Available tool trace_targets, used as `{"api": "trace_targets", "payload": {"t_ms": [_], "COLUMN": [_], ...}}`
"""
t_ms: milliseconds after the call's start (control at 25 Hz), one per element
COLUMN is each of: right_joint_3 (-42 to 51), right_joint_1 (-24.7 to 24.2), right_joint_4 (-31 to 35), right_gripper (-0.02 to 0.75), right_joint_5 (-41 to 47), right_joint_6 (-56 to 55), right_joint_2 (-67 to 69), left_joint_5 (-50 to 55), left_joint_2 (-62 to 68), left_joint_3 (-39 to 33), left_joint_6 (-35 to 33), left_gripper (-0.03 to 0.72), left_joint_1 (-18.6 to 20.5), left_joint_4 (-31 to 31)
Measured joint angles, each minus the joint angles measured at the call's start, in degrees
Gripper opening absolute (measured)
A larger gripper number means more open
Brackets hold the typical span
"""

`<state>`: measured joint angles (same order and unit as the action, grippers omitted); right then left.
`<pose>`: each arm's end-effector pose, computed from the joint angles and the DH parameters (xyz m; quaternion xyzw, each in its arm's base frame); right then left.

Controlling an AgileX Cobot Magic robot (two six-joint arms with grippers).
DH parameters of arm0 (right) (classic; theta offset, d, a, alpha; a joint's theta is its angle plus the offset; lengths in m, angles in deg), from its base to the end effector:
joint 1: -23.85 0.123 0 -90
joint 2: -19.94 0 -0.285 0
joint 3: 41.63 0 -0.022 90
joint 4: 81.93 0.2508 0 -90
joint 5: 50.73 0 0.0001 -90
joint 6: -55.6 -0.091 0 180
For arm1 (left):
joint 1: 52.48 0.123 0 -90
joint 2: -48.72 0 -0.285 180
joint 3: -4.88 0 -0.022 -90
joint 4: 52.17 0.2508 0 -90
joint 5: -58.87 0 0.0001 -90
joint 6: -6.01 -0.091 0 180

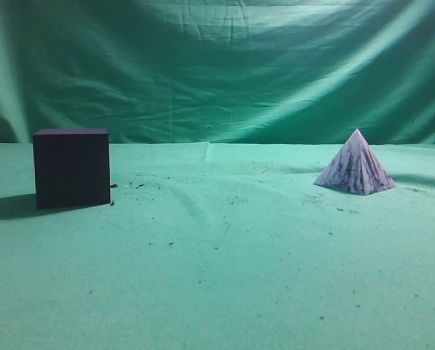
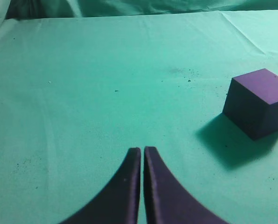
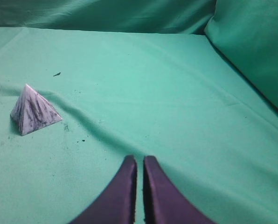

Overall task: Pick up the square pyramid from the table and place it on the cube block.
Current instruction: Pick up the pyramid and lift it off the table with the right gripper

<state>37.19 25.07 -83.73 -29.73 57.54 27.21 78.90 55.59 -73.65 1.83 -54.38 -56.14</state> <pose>0.0530 0.0001 0.1713 -0.0306 0.8037 -0.0170 0.5940 0.0529 -0.0039 0.1749 0.0235 0.7950 -0.0171 0.6059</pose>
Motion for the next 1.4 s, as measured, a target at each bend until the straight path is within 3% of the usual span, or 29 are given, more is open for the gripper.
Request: {"api": "trace_targets", "payload": {"t_ms": [1160,1360,1400], "right_joint_3": [0.0,0.1,0.1], "right_joint_1": [0.0,0.0,0.0], "right_joint_4": [0.0,5.6,11.4], "right_gripper": [0.000,0.000,0.000], "right_joint_5": [-0.1,-10.0,-18.9], "right_joint_6": [0.0,-1.1,-2.4], "right_joint_2": [0.0,0.0,0.0], "left_joint_5": [0.0,0.0,0.0], "left_joint_2": [0.0,0.0,0.0], "left_joint_3": [0.0,0.0,0.0], "left_joint_6": [0.0,0.0,0.0], "left_gripper": [0.000,0.000,0.000], "left_joint_1": [0.0,0.0,0.0], "left_joint_4": [0.0,0.0,0.0]}}
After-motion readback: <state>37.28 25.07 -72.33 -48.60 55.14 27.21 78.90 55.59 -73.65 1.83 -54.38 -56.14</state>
